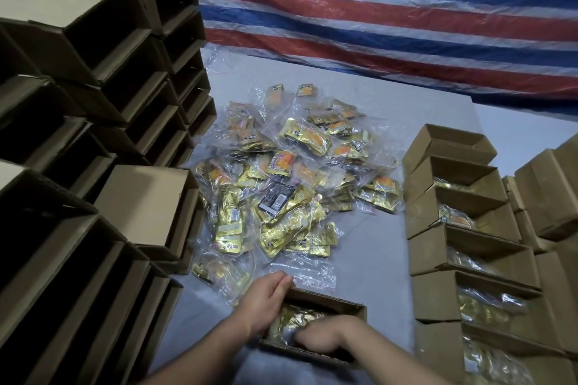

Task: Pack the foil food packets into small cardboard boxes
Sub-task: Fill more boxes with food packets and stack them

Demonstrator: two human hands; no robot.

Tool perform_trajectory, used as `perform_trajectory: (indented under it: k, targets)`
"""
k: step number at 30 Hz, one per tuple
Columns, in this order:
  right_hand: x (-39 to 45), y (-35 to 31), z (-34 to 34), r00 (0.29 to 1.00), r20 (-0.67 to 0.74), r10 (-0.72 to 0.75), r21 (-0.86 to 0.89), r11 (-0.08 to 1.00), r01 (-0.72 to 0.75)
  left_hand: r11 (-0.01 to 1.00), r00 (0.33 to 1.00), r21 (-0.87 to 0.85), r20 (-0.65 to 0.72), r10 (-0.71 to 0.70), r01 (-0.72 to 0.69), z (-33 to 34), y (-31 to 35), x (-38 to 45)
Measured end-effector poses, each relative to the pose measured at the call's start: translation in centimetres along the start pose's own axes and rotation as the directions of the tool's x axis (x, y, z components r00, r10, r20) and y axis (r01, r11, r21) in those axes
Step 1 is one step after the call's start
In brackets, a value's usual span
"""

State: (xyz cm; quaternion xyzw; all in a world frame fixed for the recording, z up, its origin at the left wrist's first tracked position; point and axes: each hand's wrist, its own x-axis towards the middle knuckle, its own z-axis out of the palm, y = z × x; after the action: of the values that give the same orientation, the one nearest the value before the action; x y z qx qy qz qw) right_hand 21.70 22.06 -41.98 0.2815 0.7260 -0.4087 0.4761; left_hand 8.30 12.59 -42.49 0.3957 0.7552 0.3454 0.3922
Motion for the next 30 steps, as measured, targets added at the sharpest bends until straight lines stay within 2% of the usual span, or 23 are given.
perform_trajectory:
  k: [2, 3, 7, 12, 16, 19, 22, 24, 26, 30]
  targets:
    - [0.5, -0.2, 0.7, 0.996, 0.086, -0.030, 0.106, 0.994, 0.021, 1.000, 1.000, 0.000, 0.003, -0.008, 0.008, 0.1, 0.0, -0.2]
    - [0.7, -0.3, 0.9, 0.996, 0.083, -0.022, 0.102, 0.995, 0.013, 1.000, 1.000, 0.002, 0.004, -0.011, 0.011, 0.1, -0.1, -0.3]
    - [1.4, 0.3, 1.2, 0.992, -0.090, 0.089, 0.047, 0.995, -0.085, 1.000, 1.000, 0.006, -0.005, -0.001, 0.001, 0.2, -0.1, -0.3]
    - [-0.8, 0.4, 0.5, 0.977, -0.203, -0.058, 0.090, 0.993, 0.078, 0.999, 1.000, -0.043, -0.006, -0.013, 0.013, -0.1, 0.0, 0.0]
    - [-4.3, 1.0, -0.4, 0.907, -0.393, -0.150, 0.197, 0.950, 0.242, 1.000, 1.000, -0.016, -0.009, -0.016, 0.016, 0.1, 0.0, 0.0]
    - [-7.3, 1.7, -2.7, 0.846, -0.503, -0.177, 0.328, 0.866, 0.377, 0.999, 0.999, -0.017, -0.003, -0.033, 0.033, 0.0, 0.2, 0.0]
    - [-9.2, 2.7, -6.0, 0.749, -0.644, -0.153, 0.326, 0.831, 0.451, 0.999, 0.999, 0.000, -0.008, -0.053, 0.053, 0.0, 0.3, -0.2]
    - [-9.2, 3.4, -7.9, 0.661, -0.742, -0.116, 0.274, 0.847, 0.456, 0.998, 0.998, -0.001, -0.015, -0.056, 0.056, 0.0, 0.2, -0.3]
    - [-8.2, 3.8, -9.1, 0.606, -0.792, -0.073, 0.251, 0.867, 0.432, 0.998, 0.998, -0.018, -0.018, -0.059, 0.058, 0.1, 0.2, -0.3]
    - [-5.9, 3.1, -11.0, 0.619, -0.778, -0.106, 0.133, 0.935, 0.328, 0.995, 0.996, -0.071, -0.060, -0.073, 0.068, -0.1, 0.0, -0.4]
